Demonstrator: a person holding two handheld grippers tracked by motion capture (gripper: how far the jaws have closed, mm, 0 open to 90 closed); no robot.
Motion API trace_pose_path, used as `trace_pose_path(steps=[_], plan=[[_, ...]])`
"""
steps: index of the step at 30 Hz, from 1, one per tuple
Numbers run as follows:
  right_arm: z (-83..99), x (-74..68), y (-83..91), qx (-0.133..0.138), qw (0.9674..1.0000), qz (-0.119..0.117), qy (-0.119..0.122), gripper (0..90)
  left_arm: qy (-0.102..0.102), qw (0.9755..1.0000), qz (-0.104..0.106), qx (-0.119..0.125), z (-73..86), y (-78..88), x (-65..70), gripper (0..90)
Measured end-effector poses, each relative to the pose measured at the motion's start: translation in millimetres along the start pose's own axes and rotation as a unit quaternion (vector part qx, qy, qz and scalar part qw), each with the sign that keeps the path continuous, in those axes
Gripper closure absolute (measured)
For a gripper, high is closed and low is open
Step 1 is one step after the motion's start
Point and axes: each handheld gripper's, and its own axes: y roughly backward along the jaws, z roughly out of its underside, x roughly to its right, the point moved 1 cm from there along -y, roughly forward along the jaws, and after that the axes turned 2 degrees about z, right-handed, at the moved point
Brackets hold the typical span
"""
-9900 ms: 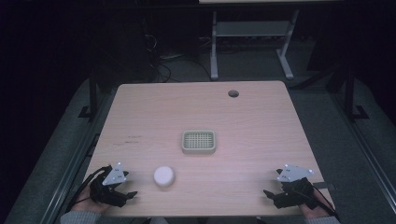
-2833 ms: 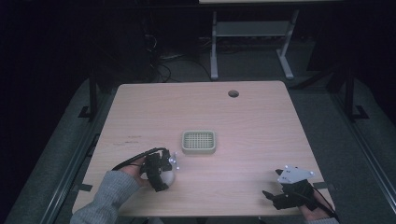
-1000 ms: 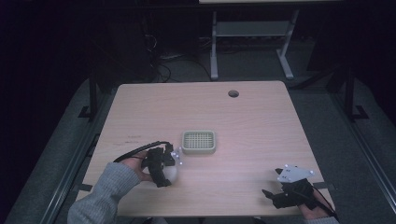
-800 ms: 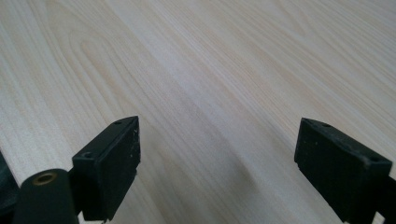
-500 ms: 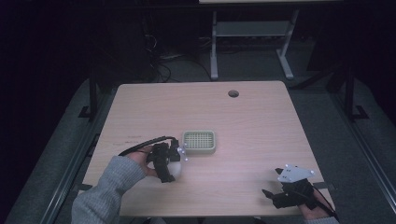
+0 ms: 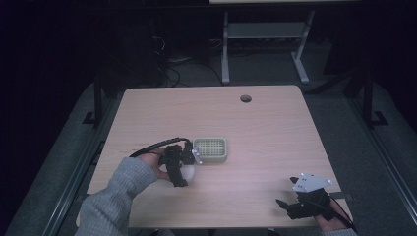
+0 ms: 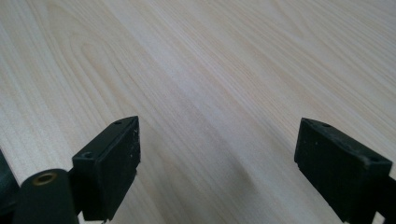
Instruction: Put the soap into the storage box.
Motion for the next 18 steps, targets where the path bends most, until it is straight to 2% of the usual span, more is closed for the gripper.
trace_pose_path(steps=[18], plan=[[-0.6,1.1,-0.2,0.006,1.0,0.0,0.004,14.0,-0.013,0.9999,-0.001,-0.005,-16.9,4.9,-11.6,24.2]])
